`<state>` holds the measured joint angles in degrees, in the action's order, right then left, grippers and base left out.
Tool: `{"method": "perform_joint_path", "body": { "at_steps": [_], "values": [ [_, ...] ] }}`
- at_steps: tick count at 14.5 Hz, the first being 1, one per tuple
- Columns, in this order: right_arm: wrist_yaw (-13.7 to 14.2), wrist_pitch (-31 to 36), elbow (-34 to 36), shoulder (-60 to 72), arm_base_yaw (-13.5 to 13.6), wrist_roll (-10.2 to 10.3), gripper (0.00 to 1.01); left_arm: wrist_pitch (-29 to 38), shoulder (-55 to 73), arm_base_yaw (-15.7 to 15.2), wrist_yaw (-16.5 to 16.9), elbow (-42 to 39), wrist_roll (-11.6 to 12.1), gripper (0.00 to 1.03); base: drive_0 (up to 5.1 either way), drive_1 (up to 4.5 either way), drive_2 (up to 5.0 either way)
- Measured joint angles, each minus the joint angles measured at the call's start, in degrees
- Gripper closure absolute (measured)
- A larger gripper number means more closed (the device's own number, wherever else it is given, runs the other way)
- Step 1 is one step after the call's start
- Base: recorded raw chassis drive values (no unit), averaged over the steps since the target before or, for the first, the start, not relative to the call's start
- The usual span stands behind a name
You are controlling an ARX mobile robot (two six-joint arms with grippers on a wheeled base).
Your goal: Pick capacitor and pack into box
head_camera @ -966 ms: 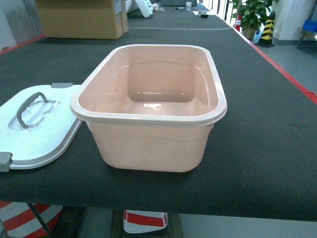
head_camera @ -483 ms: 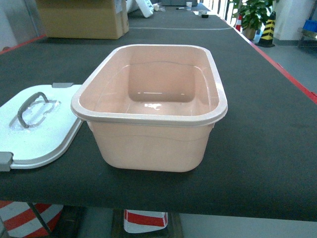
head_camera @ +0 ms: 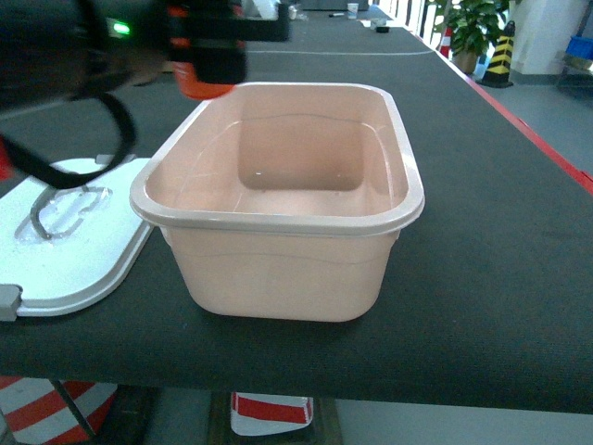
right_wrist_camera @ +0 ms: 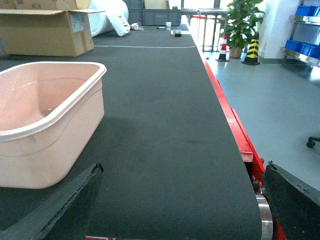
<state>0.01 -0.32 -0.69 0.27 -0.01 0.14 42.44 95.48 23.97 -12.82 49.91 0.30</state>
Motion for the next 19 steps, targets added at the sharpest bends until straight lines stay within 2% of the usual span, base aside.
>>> {"method": "perform_joint_path", "body": {
  "at_steps": [3, 4, 7, 8, 9, 10, 11, 12, 13, 14, 15, 17, 19],
  "values": [
    [0.00, 0.02, 0.00, 0.02, 0.00, 0.00, 0.03, -0.13, 5.07, 0.70, 0.13, 4.20, -0.33, 0.58, 0.0, 0.00, 0.0],
    [0.00, 0.02, 0.00, 0.00, 0.00, 0.00, 0.03, 1.20, 6.93, 1.14, -0.42, 5.05, -0.20, 0.52, 0.0, 0.00, 0.0],
    [0.02, 0.04, 0.00, 0.00, 0.00, 0.00, 0.03, 1.75, 7.67, 1.44, -0.92, 5.05, -0.20, 0.13, 0.0, 0.00, 0.0],
    [0.00, 0.02, 0.00, 0.02, 0.00, 0.00, 0.03, 1.55, 7.63, 1.31, -1.09, 5.05, -0.09, 0.04, 0.0, 0.00, 0.0],
    [0.00, 0.02, 0.00, 0.02, 0.00, 0.00, 0.03, 1.46, 7.65, 1.33, -1.09, 5.05, -0.09, 0.05, 0.0, 0.00, 0.0],
    [0.00, 0.02, 0.00, 0.00, 0.00, 0.00, 0.03, 1.20, 7.23, 1.18, -4.55, 4.74, 0.11, 0.05, 0.0, 0.00, 0.0],
    [0.04, -0.02, 0.00, 0.00, 0.00, 0.00, 0.03, 1.44, 4.37, 0.04, -9.57, 1.03, -0.33, 0.05, 0.0, 0.00, 0.0],
    [0.02, -0.04, 0.00, 0.02, 0.00, 0.00, 0.03, 1.88, -0.07, -3.17, -13.90, -3.93, -0.37, 0.05, 0.0, 0.00, 0.0],
    [0.00, 0.02, 0.00, 0.00, 0.00, 0.00, 0.03, 3.06, -2.95, -6.84, -15.74, -5.57, -0.28, 0.05, 0.0, 0.00, 0.0],
    [-0.02, 0.04, 0.00, 0.00, 0.00, 0.00, 0.03, 4.46, -4.66, -10.60, -16.20, -5.75, 0.07, 0.05, 0.0, 0.00, 0.0],
    [-0.02, 0.02, 0.00, 0.00, 0.00, 0.00, 0.03, 4.72, -4.81, -12.87, -15.15, -6.32, 0.15, 0.05, 0.0, 0.00, 0.0],
    [0.02, -0.02, 0.00, 0.00, 0.00, 0.00, 0.03, 5.53, 0.39, -17.84, -10.19, -6.62, 0.26, 0.05, 0.0, 0.00, 0.0],
    [0.00, 0.00, 0.00, 0.00, 0.00, 0.00, 0.03, 5.81, 7.34, -24.30, -7.30, -5.18, 1.51, 0.05, 0.0, 0.00, 0.0]
  ]
}}
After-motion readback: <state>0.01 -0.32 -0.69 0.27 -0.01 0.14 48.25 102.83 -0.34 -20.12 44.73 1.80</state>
